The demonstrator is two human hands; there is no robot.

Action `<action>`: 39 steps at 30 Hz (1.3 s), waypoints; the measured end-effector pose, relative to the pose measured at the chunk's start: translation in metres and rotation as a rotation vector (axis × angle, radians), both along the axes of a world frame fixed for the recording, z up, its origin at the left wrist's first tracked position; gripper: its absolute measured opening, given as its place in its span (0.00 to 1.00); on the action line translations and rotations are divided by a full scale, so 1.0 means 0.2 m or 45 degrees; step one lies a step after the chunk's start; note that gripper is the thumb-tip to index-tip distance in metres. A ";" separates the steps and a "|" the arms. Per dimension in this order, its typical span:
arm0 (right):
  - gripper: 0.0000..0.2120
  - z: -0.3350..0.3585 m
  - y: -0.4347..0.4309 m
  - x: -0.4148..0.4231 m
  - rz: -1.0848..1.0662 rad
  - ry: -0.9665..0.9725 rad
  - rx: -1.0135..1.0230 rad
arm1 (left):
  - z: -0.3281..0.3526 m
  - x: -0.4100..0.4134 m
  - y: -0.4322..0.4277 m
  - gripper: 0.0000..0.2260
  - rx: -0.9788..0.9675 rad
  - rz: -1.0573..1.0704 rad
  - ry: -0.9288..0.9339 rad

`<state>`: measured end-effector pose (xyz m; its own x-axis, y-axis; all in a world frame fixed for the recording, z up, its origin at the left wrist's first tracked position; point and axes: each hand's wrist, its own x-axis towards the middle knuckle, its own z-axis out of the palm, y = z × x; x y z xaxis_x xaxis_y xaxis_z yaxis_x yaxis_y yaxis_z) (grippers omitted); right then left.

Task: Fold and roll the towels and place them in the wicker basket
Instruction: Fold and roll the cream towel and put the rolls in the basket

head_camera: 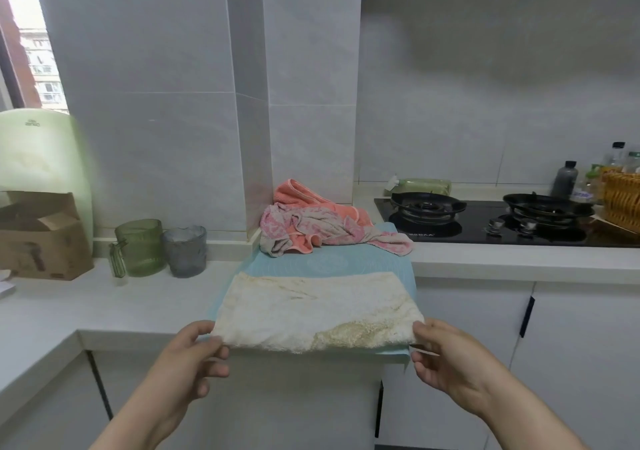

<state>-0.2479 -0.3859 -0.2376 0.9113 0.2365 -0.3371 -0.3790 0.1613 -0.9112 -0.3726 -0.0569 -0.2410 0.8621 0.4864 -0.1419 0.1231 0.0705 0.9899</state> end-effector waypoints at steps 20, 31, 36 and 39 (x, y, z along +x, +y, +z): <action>0.05 -0.02 0.00 0.03 -0.152 0.106 -0.141 | -0.05 0.15 0.00 0.05 -0.269 0.323 0.024; 0.09 0.17 0.07 0.18 0.052 -0.038 -0.416 | 0.21 0.27 0.11 0.08 -0.281 0.074 0.139; 0.11 0.16 0.16 0.28 -0.021 -0.118 -0.618 | 0.28 0.33 0.10 0.08 -0.223 -0.050 0.372; 0.12 0.12 0.18 0.31 -0.010 -0.178 -0.794 | 0.28 0.38 0.11 0.09 -0.056 -0.095 0.443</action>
